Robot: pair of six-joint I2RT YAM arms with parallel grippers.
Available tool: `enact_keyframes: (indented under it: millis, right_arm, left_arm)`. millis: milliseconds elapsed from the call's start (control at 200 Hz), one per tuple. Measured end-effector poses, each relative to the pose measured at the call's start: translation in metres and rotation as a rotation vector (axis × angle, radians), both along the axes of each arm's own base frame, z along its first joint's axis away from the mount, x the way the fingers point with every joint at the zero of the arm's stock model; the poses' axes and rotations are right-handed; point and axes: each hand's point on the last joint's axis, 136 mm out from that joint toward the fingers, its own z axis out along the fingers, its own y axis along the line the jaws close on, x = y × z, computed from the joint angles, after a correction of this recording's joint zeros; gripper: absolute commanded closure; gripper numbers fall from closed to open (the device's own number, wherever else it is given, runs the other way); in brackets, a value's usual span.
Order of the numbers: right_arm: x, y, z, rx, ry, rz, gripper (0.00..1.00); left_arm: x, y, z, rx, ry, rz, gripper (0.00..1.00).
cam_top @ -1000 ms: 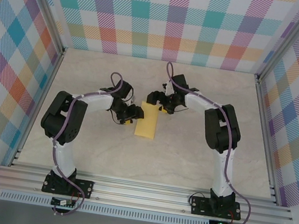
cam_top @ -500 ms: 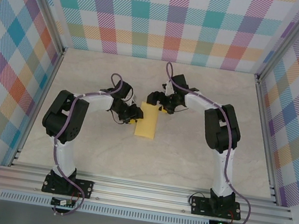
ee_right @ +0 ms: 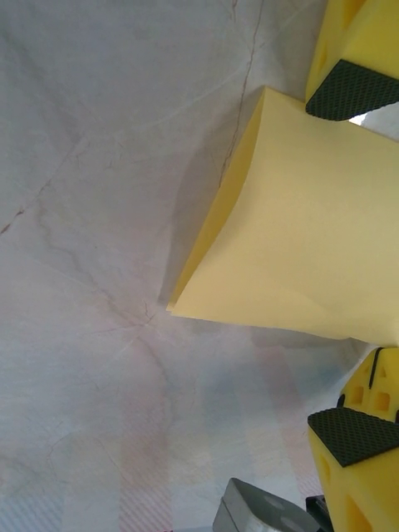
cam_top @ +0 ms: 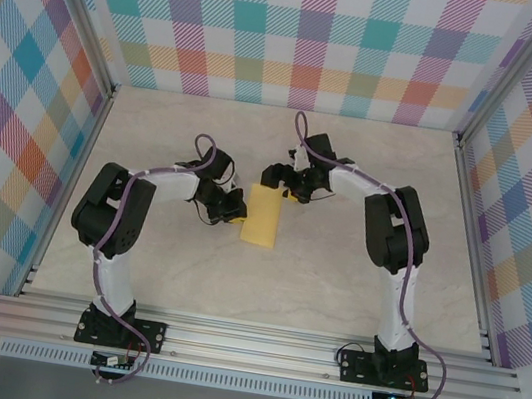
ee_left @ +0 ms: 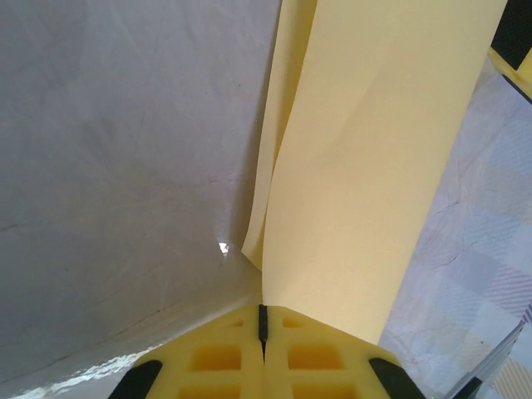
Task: Fold a paper plane with a square sheet of paper (fold left side to right side)
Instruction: Third fold the triangle at the center of the table.
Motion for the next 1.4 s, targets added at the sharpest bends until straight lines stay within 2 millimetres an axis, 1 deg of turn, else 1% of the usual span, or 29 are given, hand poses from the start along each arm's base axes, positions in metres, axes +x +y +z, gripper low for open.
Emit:
enact_keyframes:
  millis: [125,215,310,375,440,510,615,655,705,780,845,910,975,1065,1205,1400]
  right_arm:
    - [-0.012,-0.01,0.003,-0.029,-0.04,0.011,0.06]
    - [-0.024,-0.02,0.015,-0.041,-0.103,0.016,0.08]
    - [-0.049,-0.037,0.032,-0.067,-0.206,0.031,0.09]
    - [-0.07,-0.04,0.044,-0.099,-0.299,0.064,0.1]
    - [-0.096,-0.035,0.052,-0.132,-0.404,0.123,0.11]
    - [-0.126,-0.022,0.051,-0.169,-0.5,0.207,0.11]
    - [-0.164,-0.001,0.036,-0.251,-0.614,0.336,0.11]
    - [-0.173,0.005,0.03,-0.285,-0.651,0.378,0.11]
    - [-0.181,0.013,0.022,-0.332,-0.702,0.425,0.11]
    - [-0.186,0.023,0.013,-0.402,-0.781,0.484,0.12]
    - [-0.186,0.031,0.002,-0.461,-0.832,0.527,0.14]
    - [-0.183,0.034,-0.007,-0.512,-0.867,0.554,0.16]
    - [-0.177,0.034,-0.012,-0.556,-0.892,0.566,0.18]
    - [-0.168,0.037,-0.011,-0.591,-0.933,0.571,0.22]
    - [-0.154,0.052,-0.003,-0.606,-1.0,0.575,0.27]
    - [-0.148,0.06,0.006,-0.603,-1.046,0.582,0.49]
  left_arm:
    - [0.001,0.001,0.002,0.006,-0.01,0.005,1.0]
    - [0.001,0.002,0.007,0.005,-0.017,0.009,1.0]
    - [0.002,0.002,0.013,0.0,-0.025,0.015,1.0]
    - [0.0,0.002,0.016,-0.001,-0.024,0.017,1.0]
    - [-0.001,0.003,0.02,-0.002,-0.026,0.019,1.0]
    - [-0.001,0.003,0.023,-0.006,-0.031,0.021,1.0]
    - [-0.001,0.003,0.025,-0.007,-0.028,0.025,1.0]
    - [-0.001,0.003,0.025,-0.008,-0.026,0.027,1.0]
    - [-0.002,0.003,0.025,-0.009,-0.023,0.03,1.0]
    - [-0.003,0.003,0.025,-0.011,-0.013,0.031,1.0]
    - [-0.004,0.003,0.024,-0.01,-0.008,0.031,1.0]
    - [-0.004,0.003,0.024,-0.011,-0.005,0.033,1.0]
    - [-0.005,0.003,0.024,-0.011,-0.003,0.033,1.0]
    - [-0.005,0.002,0.025,-0.016,-0.001,0.03,1.0]
    - [-0.006,0.001,0.025,-0.022,0.001,0.027,1.0]
    - [-0.006,0.001,0.025,-0.025,0.003,0.026,1.0]
